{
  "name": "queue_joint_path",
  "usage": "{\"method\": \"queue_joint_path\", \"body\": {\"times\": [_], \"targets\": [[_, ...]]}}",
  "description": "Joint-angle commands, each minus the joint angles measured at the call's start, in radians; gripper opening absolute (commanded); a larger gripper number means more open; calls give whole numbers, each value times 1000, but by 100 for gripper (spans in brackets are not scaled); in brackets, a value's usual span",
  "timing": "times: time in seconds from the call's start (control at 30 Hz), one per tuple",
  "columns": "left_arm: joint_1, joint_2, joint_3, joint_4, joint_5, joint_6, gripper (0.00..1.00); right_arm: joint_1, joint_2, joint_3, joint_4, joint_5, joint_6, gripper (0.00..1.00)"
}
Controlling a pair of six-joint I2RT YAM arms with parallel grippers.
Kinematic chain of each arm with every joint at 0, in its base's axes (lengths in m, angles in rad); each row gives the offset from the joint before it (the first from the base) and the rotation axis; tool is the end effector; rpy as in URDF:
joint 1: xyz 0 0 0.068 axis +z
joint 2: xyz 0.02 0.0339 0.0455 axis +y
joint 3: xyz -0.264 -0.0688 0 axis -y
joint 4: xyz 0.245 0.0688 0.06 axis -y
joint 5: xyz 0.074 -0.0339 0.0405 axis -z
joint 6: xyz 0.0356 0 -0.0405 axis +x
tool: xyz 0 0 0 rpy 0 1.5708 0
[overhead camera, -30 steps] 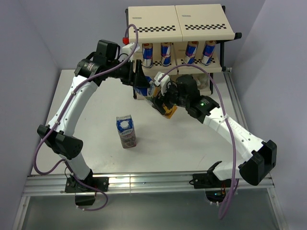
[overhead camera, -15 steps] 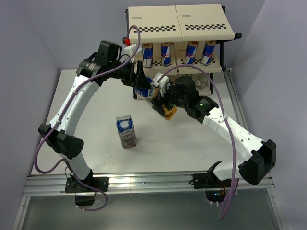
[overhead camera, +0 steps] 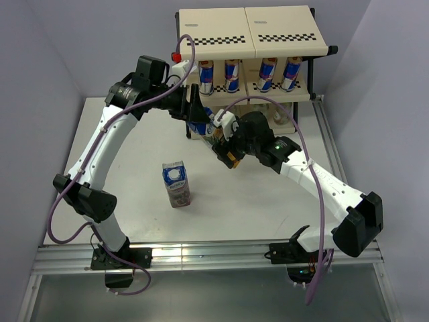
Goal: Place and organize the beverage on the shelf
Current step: Place the drink on the shelf.
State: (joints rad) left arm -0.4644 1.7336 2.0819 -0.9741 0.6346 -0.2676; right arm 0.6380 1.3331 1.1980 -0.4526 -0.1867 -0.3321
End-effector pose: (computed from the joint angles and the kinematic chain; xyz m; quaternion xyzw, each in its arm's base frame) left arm 0.3087 -0.1782 0.4539 0.2244 0.8279 -0.4142 0.3043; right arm 0.2366 0.1836 0.3361 -0.4482 0.7560 0.1528 0.4519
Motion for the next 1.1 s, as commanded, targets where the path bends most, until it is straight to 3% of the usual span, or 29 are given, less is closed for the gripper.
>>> {"method": "queue_joint_path", "body": {"times": [0.0,0.33,0.4,0.67,0.8,0.9,0.97,1.0,1.03,1.07], "targets": [[3,-75,118,218,155,-59,0,3,-8,5,0,10,13,90],[-16,-48,151,172,149,-30,0,26,-11,60,44,6,16,94],[-22,-42,162,166,149,-27,0,31,-14,57,61,10,24,100],[-26,-48,139,181,149,-27,0,31,-57,11,215,4,94,97],[-26,-49,136,176,146,-22,0,31,-51,29,212,-11,96,93],[-26,-54,135,178,145,-18,0,31,-46,29,209,-13,88,84],[-26,-55,132,178,139,-15,0,31,-51,17,216,-23,85,68],[-26,-54,136,175,136,-15,0,31,-54,12,232,-26,84,56],[-26,-46,144,169,114,-16,1,31,-61,6,241,-36,82,30],[-26,-39,170,158,106,-15,15,31,-75,5,268,-43,88,16]]}}
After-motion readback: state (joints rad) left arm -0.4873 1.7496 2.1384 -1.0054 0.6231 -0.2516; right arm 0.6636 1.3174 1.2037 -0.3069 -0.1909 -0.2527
